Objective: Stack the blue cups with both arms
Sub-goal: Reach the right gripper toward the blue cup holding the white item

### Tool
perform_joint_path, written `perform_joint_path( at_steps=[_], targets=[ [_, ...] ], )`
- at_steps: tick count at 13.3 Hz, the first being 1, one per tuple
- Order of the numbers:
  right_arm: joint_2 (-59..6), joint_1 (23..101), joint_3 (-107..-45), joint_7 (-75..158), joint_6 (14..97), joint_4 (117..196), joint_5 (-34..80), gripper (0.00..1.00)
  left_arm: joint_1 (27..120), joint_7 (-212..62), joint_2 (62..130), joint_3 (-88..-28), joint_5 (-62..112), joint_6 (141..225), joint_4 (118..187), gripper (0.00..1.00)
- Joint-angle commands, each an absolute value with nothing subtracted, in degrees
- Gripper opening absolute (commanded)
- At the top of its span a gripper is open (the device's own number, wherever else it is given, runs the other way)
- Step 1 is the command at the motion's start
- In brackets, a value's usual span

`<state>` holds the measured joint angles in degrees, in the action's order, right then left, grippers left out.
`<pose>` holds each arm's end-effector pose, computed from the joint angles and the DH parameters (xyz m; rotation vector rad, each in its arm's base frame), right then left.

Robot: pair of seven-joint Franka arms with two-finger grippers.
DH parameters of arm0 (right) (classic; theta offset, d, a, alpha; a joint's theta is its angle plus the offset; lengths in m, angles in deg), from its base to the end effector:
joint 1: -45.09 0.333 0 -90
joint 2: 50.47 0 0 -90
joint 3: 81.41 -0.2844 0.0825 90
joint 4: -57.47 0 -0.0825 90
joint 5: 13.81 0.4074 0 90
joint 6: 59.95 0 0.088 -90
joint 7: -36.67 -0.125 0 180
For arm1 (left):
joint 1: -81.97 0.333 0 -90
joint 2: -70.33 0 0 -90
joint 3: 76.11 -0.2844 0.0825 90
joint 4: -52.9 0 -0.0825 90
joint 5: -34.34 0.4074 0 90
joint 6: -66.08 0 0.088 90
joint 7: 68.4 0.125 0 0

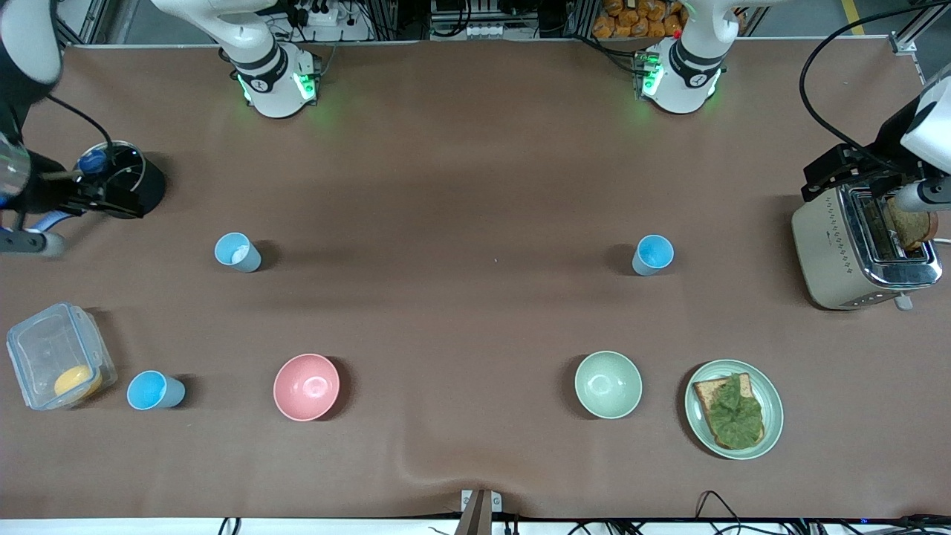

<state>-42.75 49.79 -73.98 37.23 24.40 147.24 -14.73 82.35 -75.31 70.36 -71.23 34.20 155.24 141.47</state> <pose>0.5911 -0.0269 0.4914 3.0937 -0.0595 -0.3560 0.5753 -0.0456 0.5857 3.1374 0.0659 0.0149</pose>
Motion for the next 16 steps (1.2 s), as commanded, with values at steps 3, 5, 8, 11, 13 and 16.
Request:
perform_joint_path(
  at_steps=[3,5,8,11,13,16],
  targets=[
    [-32.72,46.93,-74.64,38.78,29.58,150.09,-14.86,1.0,82.76,-76.31,69.54,-70.92,33.99,155.73,142.11,1.0],
    [-33.33,46.85,-74.64,40.61,36.08,156.23,-14.86,1.0,82.76,-76.31,69.54,-70.92,33.99,155.73,142.11,1.0],
    [-33.33,44.74,-74.73,45.79,48.73,165.73,-14.78,1.0,82.76,-76.31,69.54,-70.92,33.99,155.73,142.11,1.0],
    [-33.24,42.8,-74.82,49.93,55.08,170.75,-12.77,1.0,82.68,-76.31,69.46,-70.92,33.99,155.73,142.2,1.0],
    [-33.33,42.28,-74.82,53.01,59.3,174.79,-11.0,1.0,82.76,-76.31,69.46,-70.92,33.99,155.73,142.11,1.0],
    [-33.42,41.66,-74.82,56.26,60.89,177.44,-8.9,1.0,82.68,-76.31,69.46,-70.92,33.99,155.73,142.2,1.0]
  ],
)
